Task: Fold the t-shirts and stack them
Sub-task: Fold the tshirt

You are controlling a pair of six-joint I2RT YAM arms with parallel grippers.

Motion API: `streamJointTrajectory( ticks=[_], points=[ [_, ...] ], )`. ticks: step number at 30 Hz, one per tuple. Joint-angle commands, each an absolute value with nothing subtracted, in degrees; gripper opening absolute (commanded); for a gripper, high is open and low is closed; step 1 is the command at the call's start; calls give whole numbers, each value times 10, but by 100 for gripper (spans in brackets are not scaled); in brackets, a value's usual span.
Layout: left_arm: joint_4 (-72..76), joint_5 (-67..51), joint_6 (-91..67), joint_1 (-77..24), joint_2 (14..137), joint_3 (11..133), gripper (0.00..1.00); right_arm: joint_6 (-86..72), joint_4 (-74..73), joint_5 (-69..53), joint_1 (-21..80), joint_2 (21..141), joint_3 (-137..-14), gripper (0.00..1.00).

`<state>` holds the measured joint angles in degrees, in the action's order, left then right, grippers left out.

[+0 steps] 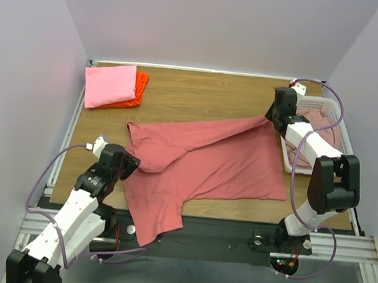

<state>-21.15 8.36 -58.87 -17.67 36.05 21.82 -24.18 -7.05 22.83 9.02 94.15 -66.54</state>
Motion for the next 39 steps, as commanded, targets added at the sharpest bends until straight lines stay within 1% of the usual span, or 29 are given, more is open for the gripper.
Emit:
streamJointTrajectory(
  ticks=[1, 2, 4, 6, 7, 9, 10, 11, 12, 14, 16, 17, 19, 20, 21, 22, 25, 26, 31, 36, 38, 39],
  points=[
    [-233, 84, -585, -182, 347, 228, 53, -240, -62, 238, 86, 935, -667, 9],
    [-235, 83, -583, -182, 345, 233, 59, -242, -64, 239, 85, 933, -666, 14],
    [-240, 78, -577, -183, 343, 243, 63, -243, -69, 240, 85, 925, -665, 22],
    [-247, 79, -576, -183, 335, 251, 65, -243, -70, 239, 86, 916, -664, 28],
    [-257, 83, -575, -183, 332, 262, 67, -244, -70, 236, 86, 913, -664, 30],
    [-266, 104, -575, -183, 323, 273, 73, -245, -73, 229, 86, 902, -665, 30],
    [-268, 112, -576, -183, 322, 286, 80, -248, -75, 228, 85, 897, -666, 31],
    [-268, 117, -577, -183, 322, 292, 83, -250, -76, 223, 86, 894, -666, 33],
    [-260, 124, -576, -183, 326, 301, 89, -250, -76, 221, 86, 887, -667, 38],
    [-243, 125, -572, -183, 335, 308, 89, -249, -78, 197, 85, 882, -671, 43],
    [-207, 121, -563, -183, 364, 311, 89, -248, -81, 168, 86, 881, -681, 51],
    [-193, 120, -560, -183, 392, 316, 90, -244, -84, 128, 87, 885, -685, 60],
    [-147, 120, -545, -183, 427, 327, 91, -240, -91, 90, 101, 902, -700, 70],
    [-134, 120, -542, -183, 446, 330, 91, -234, -96, 89, 112, 909, -705, 88],
    [-123, 122, -541, -183, 488, 337, 91, -229, -100, 91, 124, 915, -713, 100],
    [-101, 120, -534, -183, 510, 343, 91, -225, -104, 93, 148, 925, -723, 100],
    [-60, 121, -514, -182, 591, 368, 93, -236, -112, 94, 163, 958, -734, 100],
    [-48, 127, -506, -182, 632, 379, 93, -251, -112, 101, 164, 973, -734, 100],
    [-5, 134, -483, -176, 746, 426, 93, -263, -113, 113, 164, 1030, -740, 100],
    [-3, 135, -464, -149, 867, 482, 93, -274, -116, 144, 164, 1083, -751, 100],
    [4, 118, -445, -139, 902, 514, 94, -279, -117, 158, 163, 1106, -753, 100],
    [10, 113, -439, -136, 940, 526, 93, -282, -118, 162, 163, 1113, -755, 100]
  ],
)
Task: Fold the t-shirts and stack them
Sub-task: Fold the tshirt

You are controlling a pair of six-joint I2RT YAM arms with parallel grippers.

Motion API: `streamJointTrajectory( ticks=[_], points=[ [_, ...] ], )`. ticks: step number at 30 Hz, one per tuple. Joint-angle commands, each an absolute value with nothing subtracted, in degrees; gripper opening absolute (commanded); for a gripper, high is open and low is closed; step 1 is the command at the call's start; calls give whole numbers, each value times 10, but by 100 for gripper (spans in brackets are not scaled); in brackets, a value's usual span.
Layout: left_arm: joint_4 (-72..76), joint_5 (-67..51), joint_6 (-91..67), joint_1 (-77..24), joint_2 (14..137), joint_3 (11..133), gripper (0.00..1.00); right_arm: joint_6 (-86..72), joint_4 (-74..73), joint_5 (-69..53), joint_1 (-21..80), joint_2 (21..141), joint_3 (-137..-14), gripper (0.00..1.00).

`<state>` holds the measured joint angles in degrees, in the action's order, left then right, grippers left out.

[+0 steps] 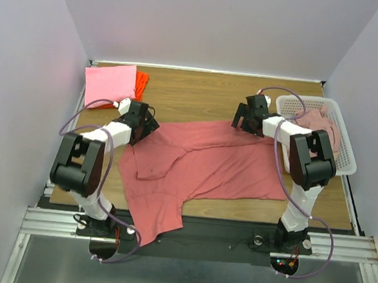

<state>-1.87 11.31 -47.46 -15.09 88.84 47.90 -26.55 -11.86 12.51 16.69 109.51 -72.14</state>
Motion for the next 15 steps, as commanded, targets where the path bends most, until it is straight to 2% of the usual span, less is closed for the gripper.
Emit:
streamJointTrajectory(
  ticks=[1, 6, 15],
  points=[
    [11, 110, -426, -132, 960, 553, 93, -284, -119, 167, 163, 1119, -759, 100],
    [1, 86, -403, -126, 1067, 641, 93, -317, -128, 191, 147, 1155, -772, 100],
    [-32, 70, -366, -114, 1178, 802, 93, -323, -131, 203, 127, 1166, -779, 100]
  ],
)
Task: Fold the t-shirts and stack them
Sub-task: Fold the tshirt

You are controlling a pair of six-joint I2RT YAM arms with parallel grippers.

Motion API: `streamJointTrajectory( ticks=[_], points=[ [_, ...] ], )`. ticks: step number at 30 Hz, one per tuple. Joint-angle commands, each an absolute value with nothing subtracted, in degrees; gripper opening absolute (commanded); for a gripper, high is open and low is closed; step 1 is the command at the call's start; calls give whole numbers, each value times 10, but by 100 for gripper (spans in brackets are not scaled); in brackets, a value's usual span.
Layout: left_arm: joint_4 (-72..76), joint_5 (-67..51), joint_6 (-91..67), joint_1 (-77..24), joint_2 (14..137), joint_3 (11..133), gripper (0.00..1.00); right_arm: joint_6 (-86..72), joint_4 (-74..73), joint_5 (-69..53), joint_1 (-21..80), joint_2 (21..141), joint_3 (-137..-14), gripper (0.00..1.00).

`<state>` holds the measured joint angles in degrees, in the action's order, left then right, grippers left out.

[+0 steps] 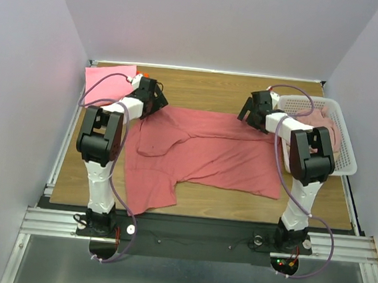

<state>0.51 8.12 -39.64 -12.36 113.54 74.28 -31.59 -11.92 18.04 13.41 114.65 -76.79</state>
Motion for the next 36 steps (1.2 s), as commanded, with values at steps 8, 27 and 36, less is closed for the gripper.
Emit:
streamJointTrajectory(
  ticks=[8, 27, 36],
  points=[
    [-43, 55, -349, -107, 1198, 836, 93, -305, -131, 196, 127, 1172, -799, 100],
    [-203, 170, -444, -200, 752, 556, 93, -286, -137, 161, 205, 890, -647, 100],
    [-363, 136, -591, -247, 549, 348, 93, -342, -140, 160, 210, 754, -505, 100]
  ],
)
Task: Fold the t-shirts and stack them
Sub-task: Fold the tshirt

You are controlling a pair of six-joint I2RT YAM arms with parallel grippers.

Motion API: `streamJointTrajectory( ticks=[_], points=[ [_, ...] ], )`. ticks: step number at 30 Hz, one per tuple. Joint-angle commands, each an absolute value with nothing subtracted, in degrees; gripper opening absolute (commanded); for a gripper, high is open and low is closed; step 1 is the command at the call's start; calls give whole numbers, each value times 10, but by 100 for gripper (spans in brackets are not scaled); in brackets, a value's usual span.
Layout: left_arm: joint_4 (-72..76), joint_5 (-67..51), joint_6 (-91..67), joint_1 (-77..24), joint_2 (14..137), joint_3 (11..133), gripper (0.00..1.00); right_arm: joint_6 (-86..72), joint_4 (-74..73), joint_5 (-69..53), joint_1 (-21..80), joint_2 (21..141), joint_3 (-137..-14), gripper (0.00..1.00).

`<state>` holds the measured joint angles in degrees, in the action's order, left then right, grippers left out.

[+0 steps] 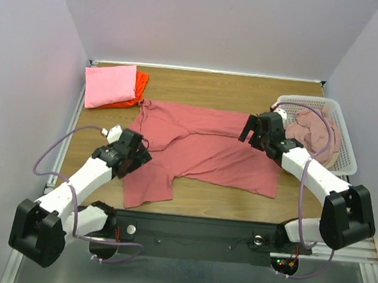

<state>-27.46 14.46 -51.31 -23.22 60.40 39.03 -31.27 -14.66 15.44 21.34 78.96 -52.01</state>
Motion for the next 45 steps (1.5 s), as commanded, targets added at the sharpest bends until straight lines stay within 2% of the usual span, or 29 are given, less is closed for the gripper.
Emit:
streamJointTrajectory(
  ticks=[1, 5, 9, 13, 17, 23, 28, 29, 34, 42, 45],
  points=[
    [-366, 128, -617, -257, 522, 338, 93, -343, -140, 164, 210, 741, -499, 100],
    [-385, 113, -685, -300, 492, 319, 93, -346, -141, 174, 210, 729, -491, 100],
    [-390, 101, -734, -361, 516, 312, 93, -345, -141, 166, 211, 742, -490, 100],
    [-407, 111, -771, -420, 533, 319, 85, -347, -144, 170, 210, 751, -489, 100],
    [-416, 116, -808, -450, 549, 326, 79, -350, -150, 172, 211, 748, -486, 100],
    [-431, 120, -813, -470, 625, 347, 78, -351, -161, 192, 210, 736, -484, 100],
    [-439, 119, -812, -483, 687, 366, 73, -351, -163, 199, 210, 737, -484, 100],
    [-440, 118, -810, -483, 693, 366, 67, -351, -163, 200, 210, 739, -484, 100],
    [-441, 113, -809, -486, 700, 367, 48, -353, -166, 201, 210, 746, -485, 100],
    [-436, 106, -783, -486, 705, 369, 1, -369, -195, 212, 211, 737, -484, 100],
    [-430, 103, -759, -486, 703, 368, 0, -386, -231, 217, 210, 704, -471, 100]
  ],
)
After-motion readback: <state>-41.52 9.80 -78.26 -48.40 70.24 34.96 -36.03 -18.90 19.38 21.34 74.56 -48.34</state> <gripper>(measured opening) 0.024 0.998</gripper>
